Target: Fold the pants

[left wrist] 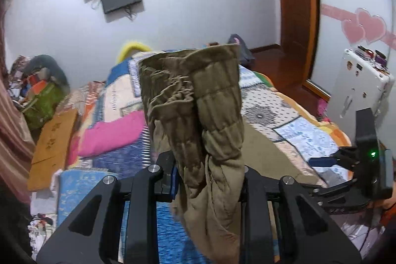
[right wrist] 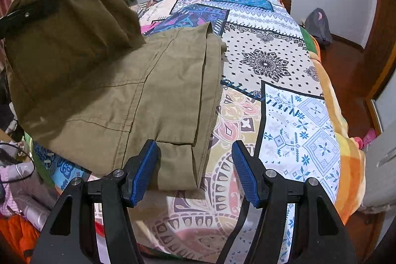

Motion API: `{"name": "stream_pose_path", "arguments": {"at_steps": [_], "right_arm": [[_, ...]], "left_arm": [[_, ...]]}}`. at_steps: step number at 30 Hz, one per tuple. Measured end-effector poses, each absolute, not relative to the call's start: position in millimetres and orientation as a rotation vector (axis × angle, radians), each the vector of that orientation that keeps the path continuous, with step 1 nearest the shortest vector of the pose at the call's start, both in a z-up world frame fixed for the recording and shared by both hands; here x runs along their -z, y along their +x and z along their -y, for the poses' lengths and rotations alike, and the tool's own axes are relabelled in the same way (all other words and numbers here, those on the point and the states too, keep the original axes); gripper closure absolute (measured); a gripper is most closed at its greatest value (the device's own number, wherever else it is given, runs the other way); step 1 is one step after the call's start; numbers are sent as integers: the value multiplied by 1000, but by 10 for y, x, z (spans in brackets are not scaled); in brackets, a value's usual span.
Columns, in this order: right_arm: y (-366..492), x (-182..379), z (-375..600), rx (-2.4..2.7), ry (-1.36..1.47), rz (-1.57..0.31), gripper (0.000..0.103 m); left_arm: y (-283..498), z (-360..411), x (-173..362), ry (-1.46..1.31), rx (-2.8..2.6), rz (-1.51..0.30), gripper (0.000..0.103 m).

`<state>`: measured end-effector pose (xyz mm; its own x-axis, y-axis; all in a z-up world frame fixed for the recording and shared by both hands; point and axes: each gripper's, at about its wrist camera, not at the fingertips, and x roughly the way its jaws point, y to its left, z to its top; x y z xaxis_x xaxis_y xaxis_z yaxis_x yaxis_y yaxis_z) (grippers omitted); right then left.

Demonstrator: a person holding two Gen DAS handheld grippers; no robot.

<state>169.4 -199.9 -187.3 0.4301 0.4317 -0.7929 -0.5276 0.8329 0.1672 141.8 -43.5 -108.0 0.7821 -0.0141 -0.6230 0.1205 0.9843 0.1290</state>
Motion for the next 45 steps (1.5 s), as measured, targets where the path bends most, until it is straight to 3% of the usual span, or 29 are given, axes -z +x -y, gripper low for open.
{"name": "stream_pose_path", "arguments": {"at_steps": [17, 20, 22, 24, 38, 45], "right_arm": [[1649, 1900, 2078, -614, -76, -946, 44], [1634, 1878, 2086, -605, -86, -945, 44], [1618, 1852, 2097, -593, -95, -941, 44], [1616, 1828, 2113, -584, -98, -937, 44], [1560, 1535, 2194, -533, -143, -868, 44], [1527, 1263, 2232, -527, -112, -794, 44]], "left_arm": [[1605, 1164, 1799, 209, 221, -889, 75], [1598, 1170, 1817, 213, 217, -893, 59], [1572, 1155, 1813, 188, 237, -901, 36], [1526, 1138, 1782, 164, 246, -894, 27], [1354, 711, 1282, 36, 226, -789, 17], [1566, 312, 1542, 41, 113, -854, 17]]}}
